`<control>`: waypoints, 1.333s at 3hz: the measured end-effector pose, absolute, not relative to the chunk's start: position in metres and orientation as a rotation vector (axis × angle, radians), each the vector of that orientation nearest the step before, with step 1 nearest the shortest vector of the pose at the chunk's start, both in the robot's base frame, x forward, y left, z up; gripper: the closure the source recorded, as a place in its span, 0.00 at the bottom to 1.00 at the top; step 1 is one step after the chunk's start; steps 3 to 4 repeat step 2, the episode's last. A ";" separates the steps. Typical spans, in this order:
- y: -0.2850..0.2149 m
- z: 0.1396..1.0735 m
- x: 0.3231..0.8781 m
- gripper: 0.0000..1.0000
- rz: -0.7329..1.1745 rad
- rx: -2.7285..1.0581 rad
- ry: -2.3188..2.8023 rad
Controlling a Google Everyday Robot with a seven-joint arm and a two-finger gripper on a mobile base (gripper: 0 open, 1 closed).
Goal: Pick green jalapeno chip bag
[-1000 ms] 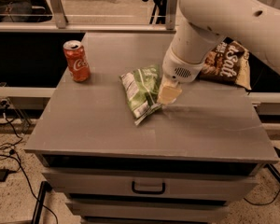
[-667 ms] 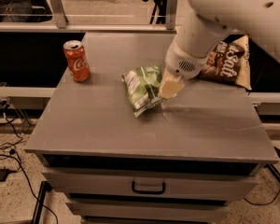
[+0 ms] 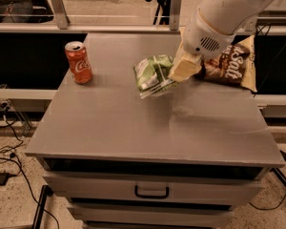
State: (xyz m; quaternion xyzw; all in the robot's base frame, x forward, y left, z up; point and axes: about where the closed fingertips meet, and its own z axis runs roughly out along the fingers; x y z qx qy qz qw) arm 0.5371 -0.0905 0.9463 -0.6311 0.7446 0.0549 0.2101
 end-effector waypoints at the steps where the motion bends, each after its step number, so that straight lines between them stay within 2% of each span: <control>1: -0.093 0.973 0.528 1.00 0.179 -1.749 1.957; 4: -0.092 0.974 0.527 1.00 0.186 -1.756 1.941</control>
Offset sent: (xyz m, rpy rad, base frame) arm -0.0070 -0.0020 0.0212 0.0545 -0.0497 0.0381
